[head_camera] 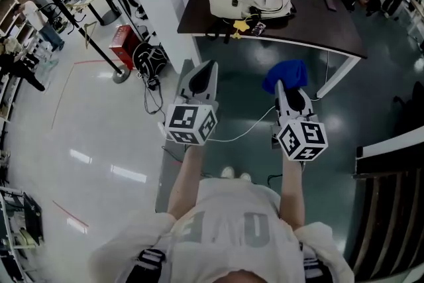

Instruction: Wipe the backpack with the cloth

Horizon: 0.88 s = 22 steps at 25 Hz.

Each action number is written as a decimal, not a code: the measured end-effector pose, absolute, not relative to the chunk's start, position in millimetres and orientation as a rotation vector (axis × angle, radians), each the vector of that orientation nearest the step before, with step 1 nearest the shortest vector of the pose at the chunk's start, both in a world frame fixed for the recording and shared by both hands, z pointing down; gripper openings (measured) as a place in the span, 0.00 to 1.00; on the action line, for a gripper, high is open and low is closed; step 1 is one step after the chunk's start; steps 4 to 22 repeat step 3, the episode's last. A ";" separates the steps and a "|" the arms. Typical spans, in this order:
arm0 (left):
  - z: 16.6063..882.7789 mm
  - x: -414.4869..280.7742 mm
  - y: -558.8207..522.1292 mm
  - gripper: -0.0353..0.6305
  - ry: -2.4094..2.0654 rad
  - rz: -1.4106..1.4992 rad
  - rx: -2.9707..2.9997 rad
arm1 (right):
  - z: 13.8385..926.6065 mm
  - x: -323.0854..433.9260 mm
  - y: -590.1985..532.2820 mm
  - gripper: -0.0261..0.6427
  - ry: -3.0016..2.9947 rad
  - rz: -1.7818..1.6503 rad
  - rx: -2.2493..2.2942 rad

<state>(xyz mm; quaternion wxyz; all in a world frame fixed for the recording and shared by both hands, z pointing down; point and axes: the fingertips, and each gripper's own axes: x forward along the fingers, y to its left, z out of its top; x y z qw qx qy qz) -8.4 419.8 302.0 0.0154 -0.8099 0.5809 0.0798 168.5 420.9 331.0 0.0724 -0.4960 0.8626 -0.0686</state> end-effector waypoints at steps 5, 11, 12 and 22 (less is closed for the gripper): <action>299.3 -11.4 426.8 0.06 1.798 0.255 -2.511 | 326.4 158.9 426.9 0.11 2.606 -0.178 -1.464; 299.3 -11.4 426.8 0.06 1.798 0.255 -2.511 | 326.4 158.9 426.9 0.11 2.606 -0.178 -1.464; 299.3 -11.4 426.8 0.06 1.798 0.255 -2.511 | 326.4 158.9 426.9 0.11 2.606 -0.178 -1.464; 299.3 -11.4 426.8 0.06 1.798 0.255 -2.511 | 326.4 158.9 426.9 0.11 2.606 -0.178 -1.464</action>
